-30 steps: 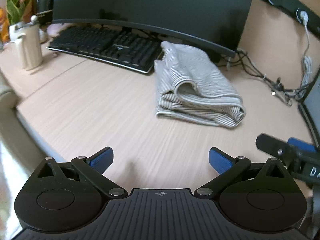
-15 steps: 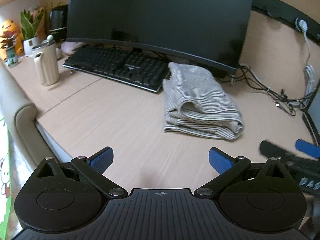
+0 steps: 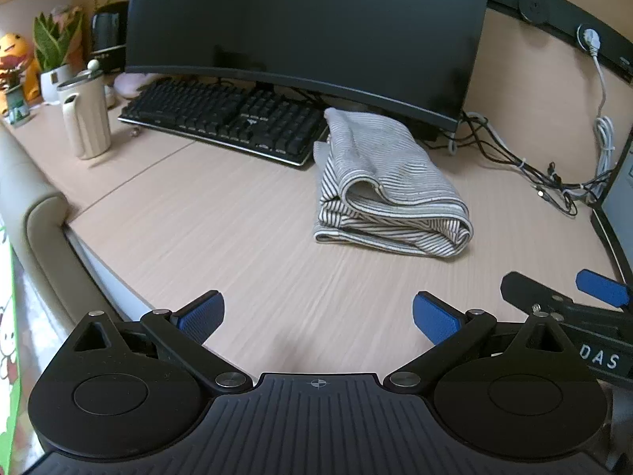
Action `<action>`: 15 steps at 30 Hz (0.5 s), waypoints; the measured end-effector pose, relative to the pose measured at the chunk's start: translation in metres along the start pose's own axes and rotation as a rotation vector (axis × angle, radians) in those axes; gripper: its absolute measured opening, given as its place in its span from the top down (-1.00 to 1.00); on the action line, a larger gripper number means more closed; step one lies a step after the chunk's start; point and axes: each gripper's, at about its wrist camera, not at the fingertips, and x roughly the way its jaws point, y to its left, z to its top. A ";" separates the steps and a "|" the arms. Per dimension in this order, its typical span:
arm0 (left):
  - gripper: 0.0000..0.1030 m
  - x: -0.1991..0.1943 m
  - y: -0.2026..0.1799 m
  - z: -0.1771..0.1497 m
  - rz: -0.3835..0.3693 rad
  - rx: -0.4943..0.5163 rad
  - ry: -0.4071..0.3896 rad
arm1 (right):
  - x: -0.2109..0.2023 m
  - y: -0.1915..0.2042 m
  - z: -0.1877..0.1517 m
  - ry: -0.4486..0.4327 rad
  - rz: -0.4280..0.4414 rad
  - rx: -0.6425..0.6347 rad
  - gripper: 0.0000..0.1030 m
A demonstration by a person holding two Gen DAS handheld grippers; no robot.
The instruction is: Fold clothes
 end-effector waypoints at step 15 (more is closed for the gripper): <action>-1.00 0.000 0.001 0.001 -0.003 0.001 -0.001 | 0.004 0.003 0.003 -0.001 0.000 -0.006 -1.00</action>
